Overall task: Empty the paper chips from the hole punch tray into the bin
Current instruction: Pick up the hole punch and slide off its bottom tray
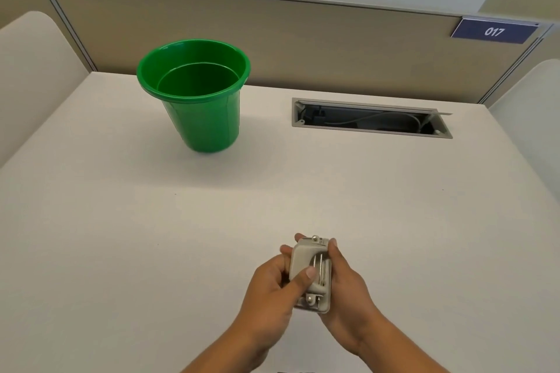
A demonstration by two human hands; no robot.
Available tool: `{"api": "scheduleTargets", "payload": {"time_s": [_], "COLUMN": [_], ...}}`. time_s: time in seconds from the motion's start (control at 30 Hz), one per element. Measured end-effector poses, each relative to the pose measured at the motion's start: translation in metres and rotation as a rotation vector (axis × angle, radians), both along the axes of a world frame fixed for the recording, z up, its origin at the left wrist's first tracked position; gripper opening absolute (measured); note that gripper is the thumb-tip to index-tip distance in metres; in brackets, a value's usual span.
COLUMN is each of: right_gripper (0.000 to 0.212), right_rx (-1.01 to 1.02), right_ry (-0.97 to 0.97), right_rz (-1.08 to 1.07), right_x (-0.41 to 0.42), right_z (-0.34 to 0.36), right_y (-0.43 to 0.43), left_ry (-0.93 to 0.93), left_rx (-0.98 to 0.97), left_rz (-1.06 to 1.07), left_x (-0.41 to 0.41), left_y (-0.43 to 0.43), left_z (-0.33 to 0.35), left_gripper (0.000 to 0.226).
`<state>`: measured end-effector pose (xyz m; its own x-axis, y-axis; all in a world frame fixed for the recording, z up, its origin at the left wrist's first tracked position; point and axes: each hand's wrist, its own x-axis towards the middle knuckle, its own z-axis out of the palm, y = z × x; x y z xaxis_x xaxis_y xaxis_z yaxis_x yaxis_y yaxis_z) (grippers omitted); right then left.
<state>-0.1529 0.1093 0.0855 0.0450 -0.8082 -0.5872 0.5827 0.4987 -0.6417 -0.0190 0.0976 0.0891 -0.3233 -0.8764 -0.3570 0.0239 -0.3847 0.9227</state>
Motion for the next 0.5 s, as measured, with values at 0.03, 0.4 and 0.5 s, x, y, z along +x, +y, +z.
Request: {"api": "scheduleTargets", "payload": {"time_s": [0.03,0.4,0.5], "right_gripper": [0.056,0.051,0.048], "right_rx": [0.002,-0.035,-0.046], "right_ry": [-0.031,-0.156,-0.212], "right_rz": [0.008,0.064,0.037], "right_x": [0.002,0.024,0.028], "right_z": [0.003,0.019,0.027], "right_y": [0.000,0.000,-0.003], "left_ry": [0.012,-0.214,-0.229], "left_rx": [0.000,-0.226,-0.280], "left_rz": [0.000,0.174,0.222], "left_x": [0.001,0.003,0.004], "left_y": [0.003,0.002,0.000], "left_z": [0.002,0.026,0.034], "left_gripper": [0.010,0.044,0.045]}}
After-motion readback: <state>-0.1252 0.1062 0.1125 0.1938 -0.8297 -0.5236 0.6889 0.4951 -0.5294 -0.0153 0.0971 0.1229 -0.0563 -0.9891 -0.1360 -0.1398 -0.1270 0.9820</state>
